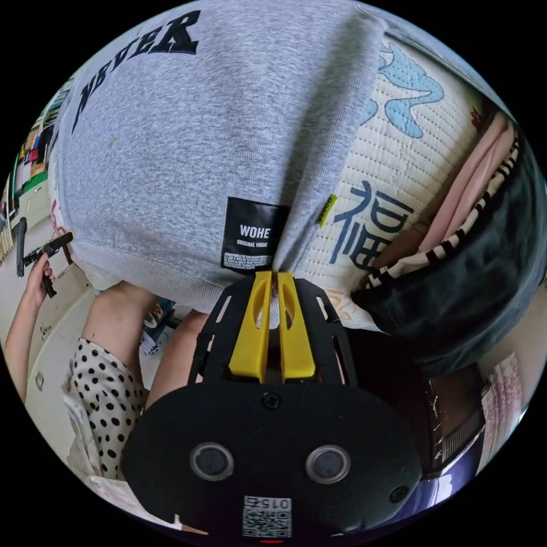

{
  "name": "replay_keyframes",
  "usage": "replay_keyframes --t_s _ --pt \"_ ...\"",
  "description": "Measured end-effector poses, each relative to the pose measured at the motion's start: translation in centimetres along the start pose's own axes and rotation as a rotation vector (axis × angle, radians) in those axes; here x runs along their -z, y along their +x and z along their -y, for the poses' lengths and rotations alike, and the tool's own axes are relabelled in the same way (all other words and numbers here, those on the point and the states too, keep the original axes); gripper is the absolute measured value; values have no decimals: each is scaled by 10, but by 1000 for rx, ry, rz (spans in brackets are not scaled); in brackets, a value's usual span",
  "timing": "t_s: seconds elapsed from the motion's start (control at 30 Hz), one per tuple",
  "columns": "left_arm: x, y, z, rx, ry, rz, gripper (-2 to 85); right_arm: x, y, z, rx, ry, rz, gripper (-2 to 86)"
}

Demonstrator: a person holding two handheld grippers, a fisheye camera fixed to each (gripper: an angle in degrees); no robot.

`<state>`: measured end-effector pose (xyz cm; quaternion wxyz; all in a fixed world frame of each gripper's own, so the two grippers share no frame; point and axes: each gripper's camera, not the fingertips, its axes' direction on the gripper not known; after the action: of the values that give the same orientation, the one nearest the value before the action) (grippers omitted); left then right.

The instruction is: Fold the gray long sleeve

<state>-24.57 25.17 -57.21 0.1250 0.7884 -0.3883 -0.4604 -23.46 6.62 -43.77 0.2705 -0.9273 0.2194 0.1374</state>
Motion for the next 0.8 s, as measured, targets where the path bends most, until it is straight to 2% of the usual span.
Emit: replay_keyframes --t_s 0.07,0.17,0.37,0.8 --pt "7 40 -1 -51 7 135 61 7 -14 3 95 -7 -142 4" --pt "15 62 5 -51 -34 166 59 17 -21 -5 142 36 -266 3" --pt "28 52 12 23 -93 -5 63 45 9 -16 73 130 -171 4" --pt "65 48 -3 -61 -96 -131 51 104 36 -15 76 104 -131 16"
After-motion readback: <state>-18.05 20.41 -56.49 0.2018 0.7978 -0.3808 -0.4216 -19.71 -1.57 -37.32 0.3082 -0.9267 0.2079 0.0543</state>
